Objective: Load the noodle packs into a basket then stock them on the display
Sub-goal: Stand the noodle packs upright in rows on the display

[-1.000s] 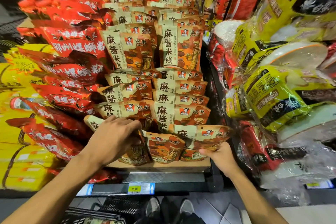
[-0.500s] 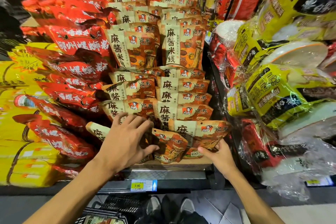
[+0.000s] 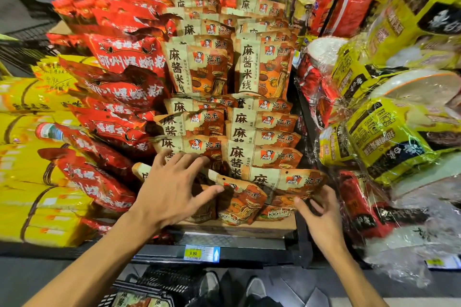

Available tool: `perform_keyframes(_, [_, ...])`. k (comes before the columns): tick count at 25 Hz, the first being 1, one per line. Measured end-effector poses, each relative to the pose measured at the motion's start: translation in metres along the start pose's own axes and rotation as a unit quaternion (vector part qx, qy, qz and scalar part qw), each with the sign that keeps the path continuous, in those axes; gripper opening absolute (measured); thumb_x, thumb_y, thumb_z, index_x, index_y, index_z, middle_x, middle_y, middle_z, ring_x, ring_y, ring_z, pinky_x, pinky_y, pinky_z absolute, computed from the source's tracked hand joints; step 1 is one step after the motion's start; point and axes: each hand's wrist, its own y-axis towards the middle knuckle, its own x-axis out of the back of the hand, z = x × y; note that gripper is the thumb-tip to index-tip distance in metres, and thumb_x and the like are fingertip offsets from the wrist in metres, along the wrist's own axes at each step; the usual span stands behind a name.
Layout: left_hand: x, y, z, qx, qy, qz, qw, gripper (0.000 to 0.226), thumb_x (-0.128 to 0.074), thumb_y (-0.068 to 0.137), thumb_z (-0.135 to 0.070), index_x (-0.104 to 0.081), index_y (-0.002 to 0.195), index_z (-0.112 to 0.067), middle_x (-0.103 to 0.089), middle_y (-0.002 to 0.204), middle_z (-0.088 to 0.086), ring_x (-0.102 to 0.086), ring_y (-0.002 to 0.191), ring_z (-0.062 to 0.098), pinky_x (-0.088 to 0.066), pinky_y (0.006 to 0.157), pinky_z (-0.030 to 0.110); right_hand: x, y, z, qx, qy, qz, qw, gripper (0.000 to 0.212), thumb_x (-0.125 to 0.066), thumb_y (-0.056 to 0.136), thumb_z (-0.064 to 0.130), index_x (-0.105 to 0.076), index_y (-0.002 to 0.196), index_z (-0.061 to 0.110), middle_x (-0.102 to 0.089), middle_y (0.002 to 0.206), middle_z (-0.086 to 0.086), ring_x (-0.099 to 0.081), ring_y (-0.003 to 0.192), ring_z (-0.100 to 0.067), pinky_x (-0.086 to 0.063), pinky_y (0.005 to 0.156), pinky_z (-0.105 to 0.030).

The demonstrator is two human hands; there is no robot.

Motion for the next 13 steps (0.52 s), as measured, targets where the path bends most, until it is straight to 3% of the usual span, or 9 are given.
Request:
perform_keyframes(2, [0.000, -0.001, 0.001, 0.015, 0.006, 0.013, 1.000, 0.077, -0.019, 0.096, -0.077, -0.063, 0.126, -0.023, -0.068, 0.123, -0.001, -0.062, 0.114, 0.021, -0.042, 0.105, 0.052, -0.001, 0.005, 0.024, 0.031, -0.005, 0.013, 0.999, 0.049, -0.079, 0.086, 0.018, -0.049, 0.119, 0.039, -0.061, 0.110, 0.024, -0.061, 0.101, 0.015, -0.047, 0.092, -0.016])
perform_keyframes(4, [-0.001, 0.001, 0.000, 0.031, 0.004, 0.013, 0.999, 0.077, -0.012, 0.098, -0.075, -0.062, 0.124, -0.023, -0.068, 0.122, -0.002, -0.062, 0.112, 0.021, -0.042, 0.103, 0.049, 0.001, 0.010, 0.042, 0.065, -0.034, 0.024, 0.997, 0.046, -0.080, 0.086, 0.019, -0.052, 0.120, 0.032, -0.065, 0.107, 0.021, -0.061, 0.091, 0.020, -0.050, 0.084, -0.013])
perform_keyframes(7, [-0.001, -0.006, 0.000, 0.063, 0.001, 0.001, 0.998, 0.077, -0.005, 0.099, -0.071, -0.060, 0.127, -0.025, -0.067, 0.121, -0.003, -0.061, 0.113, 0.021, -0.040, 0.104, 0.047, 0.010, 0.008, 0.063, 0.113, -0.075, 0.017, 0.991, 0.050, -0.082, 0.083, 0.023, -0.052, 0.121, 0.034, -0.064, 0.114, 0.018, -0.063, 0.098, 0.013, -0.051, 0.087, -0.022])
perform_keyframes(10, [-0.001, -0.014, 0.006, 0.088, 0.003, -0.004, 0.996, 0.076, -0.003, 0.099, -0.068, -0.059, 0.129, -0.025, -0.065, 0.126, -0.003, -0.059, 0.118, 0.021, -0.035, 0.110, 0.048, 0.016, 0.007, 0.077, 0.168, -0.144, 0.018, 0.975, 0.063, -0.085, 0.080, 0.028, -0.047, 0.130, 0.035, -0.058, 0.127, 0.013, -0.058, 0.119, -0.003, -0.045, 0.103, -0.031])
perform_keyframes(13, [0.000, -0.020, 0.011, 0.111, 0.011, 0.001, 0.994, 0.079, -0.001, 0.099, -0.068, -0.058, 0.134, -0.025, -0.062, 0.136, -0.001, -0.054, 0.128, 0.021, -0.030, 0.115, 0.054, 0.013, 0.005, 0.090, 0.219, -0.219, 0.018, 0.950, 0.067, -0.081, 0.082, 0.036, -0.048, 0.139, 0.024, -0.055, 0.134, 0.005, -0.054, 0.126, -0.019, -0.047, 0.106, -0.042])
